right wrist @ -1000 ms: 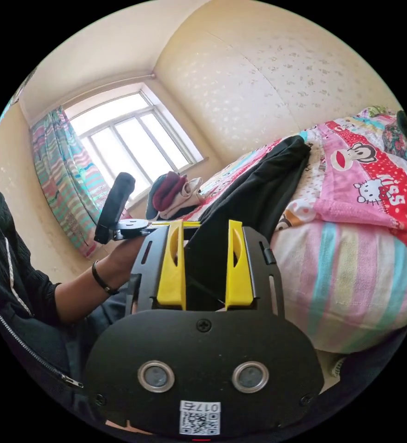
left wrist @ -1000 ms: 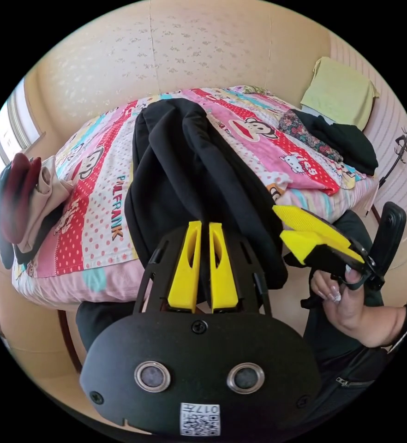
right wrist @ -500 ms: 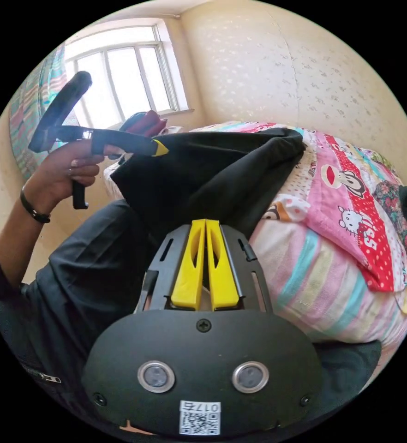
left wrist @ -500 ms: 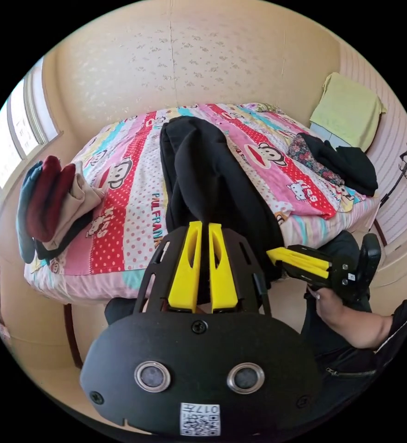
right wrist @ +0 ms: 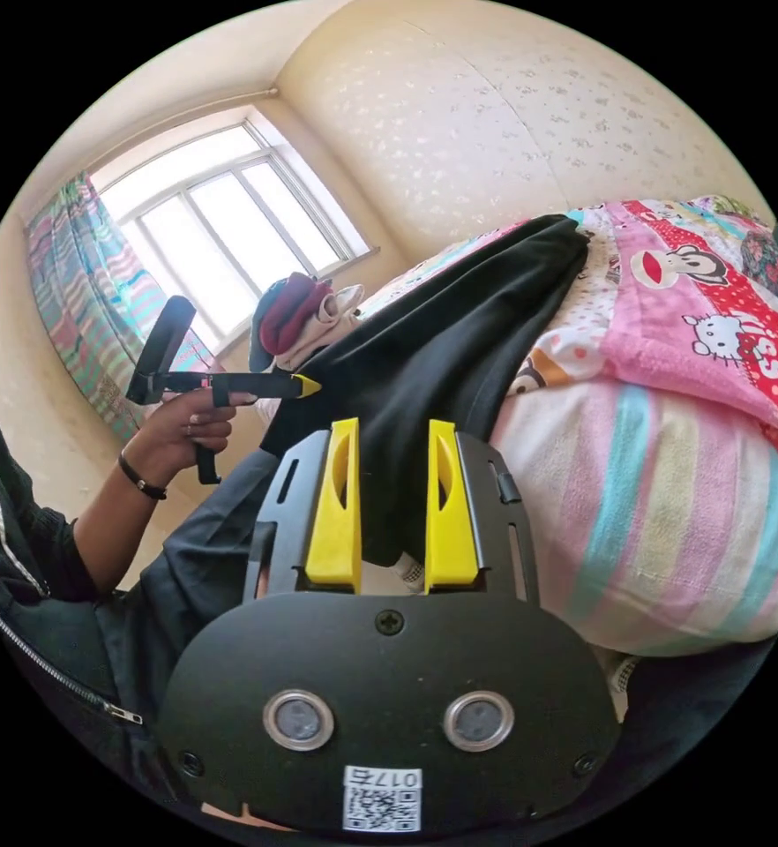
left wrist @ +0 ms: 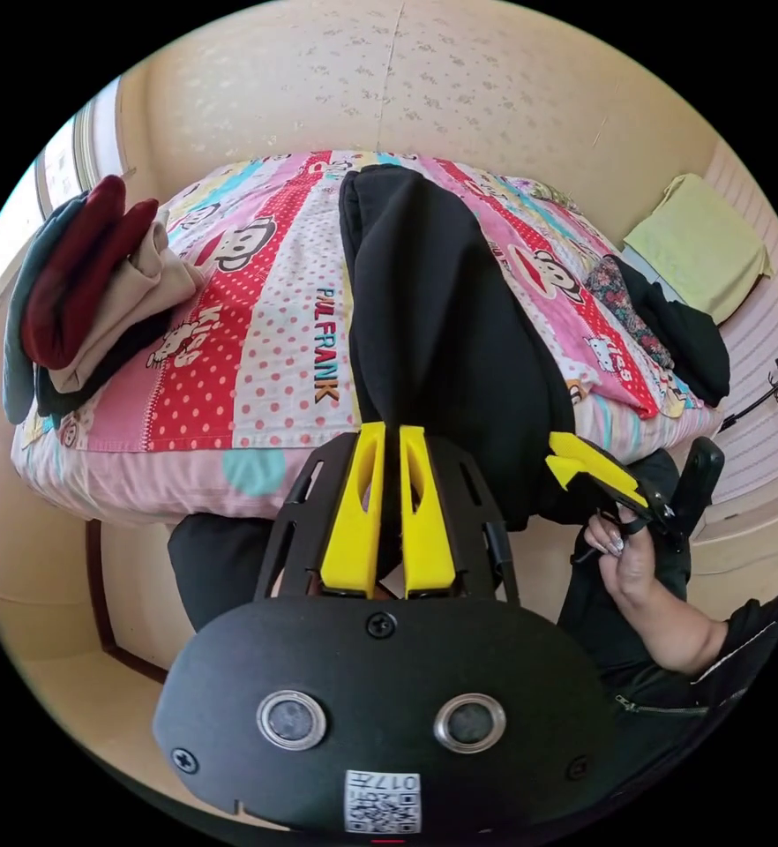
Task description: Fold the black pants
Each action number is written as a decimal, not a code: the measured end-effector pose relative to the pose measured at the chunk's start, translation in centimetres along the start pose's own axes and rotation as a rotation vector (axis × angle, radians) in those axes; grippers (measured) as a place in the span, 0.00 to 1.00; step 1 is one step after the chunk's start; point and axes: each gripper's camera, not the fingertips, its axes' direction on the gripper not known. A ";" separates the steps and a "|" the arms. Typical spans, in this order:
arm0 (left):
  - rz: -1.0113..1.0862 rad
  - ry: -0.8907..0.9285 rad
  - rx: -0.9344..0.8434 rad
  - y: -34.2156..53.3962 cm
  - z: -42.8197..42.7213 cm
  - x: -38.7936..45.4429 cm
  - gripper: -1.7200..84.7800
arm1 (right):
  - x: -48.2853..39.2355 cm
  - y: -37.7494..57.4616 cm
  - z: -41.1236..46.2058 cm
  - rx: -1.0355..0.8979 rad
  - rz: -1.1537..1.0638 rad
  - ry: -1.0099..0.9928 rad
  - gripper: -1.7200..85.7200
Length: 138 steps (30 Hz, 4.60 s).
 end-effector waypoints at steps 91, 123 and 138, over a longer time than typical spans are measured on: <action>0.431 0.335 0.166 -13.2 11.8 2.5 0.01 | 6.0 6.1 5.2 -0.239 0.168 -0.137 0.05; 0.056 0.280 0.203 6.3 13.3 -0.9 0.01 | 10.2 7.1 2.5 -0.160 0.132 -0.310 0.11; -0.373 0.994 0.274 12.6 10.5 -17.0 0.18 | 12.8 1.3 -7.0 0.145 0.093 -0.713 0.05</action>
